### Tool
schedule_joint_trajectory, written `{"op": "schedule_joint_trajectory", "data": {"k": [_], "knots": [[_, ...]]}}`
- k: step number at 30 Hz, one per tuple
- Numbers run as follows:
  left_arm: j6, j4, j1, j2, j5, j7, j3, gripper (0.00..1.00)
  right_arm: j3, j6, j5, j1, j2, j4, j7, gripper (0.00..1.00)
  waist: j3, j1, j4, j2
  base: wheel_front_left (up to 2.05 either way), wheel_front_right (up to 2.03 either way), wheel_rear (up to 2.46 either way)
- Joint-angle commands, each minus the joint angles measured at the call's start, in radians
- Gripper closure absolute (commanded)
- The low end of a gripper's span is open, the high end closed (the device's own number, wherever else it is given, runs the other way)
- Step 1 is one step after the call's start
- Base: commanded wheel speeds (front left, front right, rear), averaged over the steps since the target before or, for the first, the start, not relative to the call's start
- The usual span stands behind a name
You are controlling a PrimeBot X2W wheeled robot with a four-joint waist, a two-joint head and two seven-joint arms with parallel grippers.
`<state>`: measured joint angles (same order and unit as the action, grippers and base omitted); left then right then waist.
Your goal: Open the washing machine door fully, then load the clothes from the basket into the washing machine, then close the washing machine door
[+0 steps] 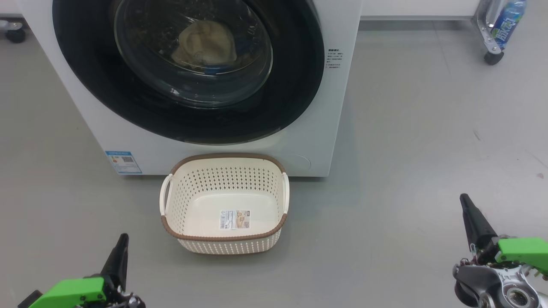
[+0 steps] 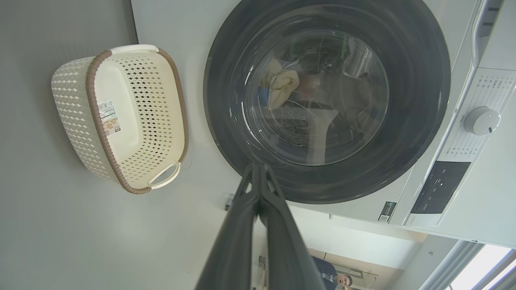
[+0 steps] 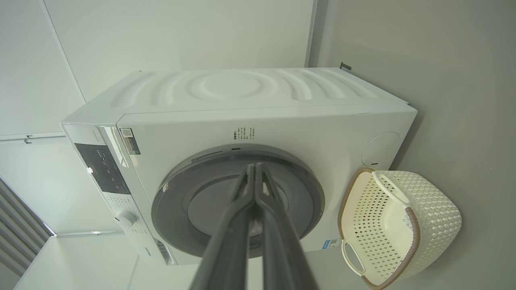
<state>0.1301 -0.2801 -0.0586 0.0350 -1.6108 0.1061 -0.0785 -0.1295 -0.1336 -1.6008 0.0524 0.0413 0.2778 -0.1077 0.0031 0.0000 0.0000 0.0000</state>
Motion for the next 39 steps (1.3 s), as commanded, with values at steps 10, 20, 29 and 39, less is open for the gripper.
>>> {"op": "schedule_joint_trajectory", "data": {"k": [10,20,29,39], "knots": [[0.001,0.035,-0.049,0.016,0.002,0.007,-0.035,1.0,0.015,0.003,-0.007,0.056,0.009,-0.033,-0.006,1.0,0.0,0.0,0.0,0.0,0.0,0.0,0.0],[0.001,0.035,-0.049,0.016,0.002,0.007,-0.035,1.0,0.015,0.003,-0.007,0.056,0.009,-0.033,-0.006,1.0,0.0,0.0,0.0,0.0,0.0,0.0,0.0],[0.001,0.035,-0.049,0.016,0.003,0.007,-0.036,1.0,0.015,0.003,-0.007,0.056,0.009,-0.033,-0.006,1.0,0.0,0.0,0.0,0.0,0.0,0.0,0.0],[0.001,0.035,-0.049,0.016,0.003,0.007,-0.036,1.0,0.015,0.003,-0.007,0.056,0.009,-0.033,-0.006,1.0,0.0,0.0,0.0,0.0,0.0,0.0,0.0]]}}
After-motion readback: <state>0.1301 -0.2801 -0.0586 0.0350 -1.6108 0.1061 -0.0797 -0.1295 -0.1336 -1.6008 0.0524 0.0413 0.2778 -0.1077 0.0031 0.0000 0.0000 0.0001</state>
